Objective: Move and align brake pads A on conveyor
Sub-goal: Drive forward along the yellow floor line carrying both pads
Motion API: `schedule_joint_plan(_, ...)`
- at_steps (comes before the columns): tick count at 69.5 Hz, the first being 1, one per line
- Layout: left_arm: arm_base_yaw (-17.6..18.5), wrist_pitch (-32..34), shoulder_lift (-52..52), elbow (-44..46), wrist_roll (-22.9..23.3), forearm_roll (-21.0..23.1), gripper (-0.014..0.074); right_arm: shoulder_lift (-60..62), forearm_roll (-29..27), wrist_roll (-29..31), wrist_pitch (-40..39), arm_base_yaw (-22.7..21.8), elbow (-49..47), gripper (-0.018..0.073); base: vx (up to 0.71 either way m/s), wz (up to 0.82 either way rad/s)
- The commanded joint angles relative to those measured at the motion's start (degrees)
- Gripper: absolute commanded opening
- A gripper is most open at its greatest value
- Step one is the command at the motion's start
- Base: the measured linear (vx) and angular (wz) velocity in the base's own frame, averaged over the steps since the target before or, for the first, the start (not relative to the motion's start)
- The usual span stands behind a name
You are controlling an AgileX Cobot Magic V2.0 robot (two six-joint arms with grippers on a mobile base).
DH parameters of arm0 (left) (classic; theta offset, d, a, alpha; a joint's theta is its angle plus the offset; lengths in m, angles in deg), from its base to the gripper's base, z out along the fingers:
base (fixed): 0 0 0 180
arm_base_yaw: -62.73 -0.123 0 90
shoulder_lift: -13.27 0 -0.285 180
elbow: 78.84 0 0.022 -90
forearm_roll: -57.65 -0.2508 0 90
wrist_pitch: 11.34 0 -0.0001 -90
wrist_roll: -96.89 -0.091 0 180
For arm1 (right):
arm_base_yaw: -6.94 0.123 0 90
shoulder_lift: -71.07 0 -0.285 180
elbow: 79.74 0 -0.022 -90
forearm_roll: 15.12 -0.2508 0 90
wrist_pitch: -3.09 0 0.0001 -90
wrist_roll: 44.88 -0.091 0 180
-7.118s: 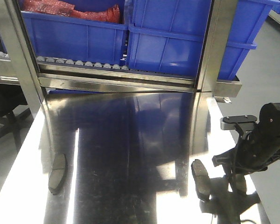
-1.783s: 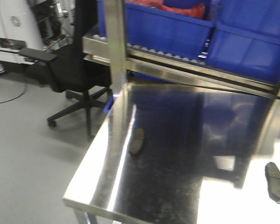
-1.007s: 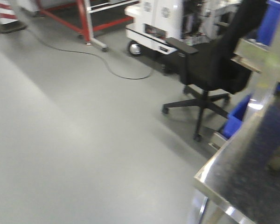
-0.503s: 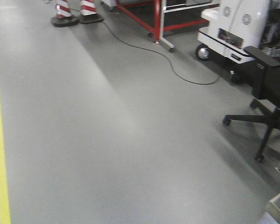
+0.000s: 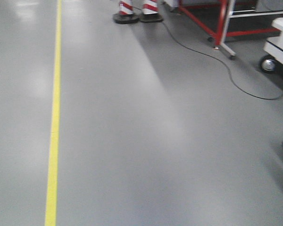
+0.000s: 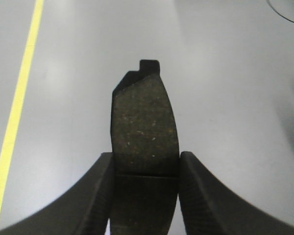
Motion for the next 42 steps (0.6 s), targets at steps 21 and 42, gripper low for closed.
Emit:
schedule_joint_plan(21,0.3,4.6,0.3,1.7,0.4,0.7,0.0174,-0.1,0.0,0.6,-4.8,-0.3,-1.8,0.0188,0.03,0.44)
schedule_joint_plan(42,0.3,4.6,0.3,1.7,0.4,0.7,0.0174,-0.1,0.0,0.6,-4.8,-0.3,-1.8,0.0188,0.08,0.24)
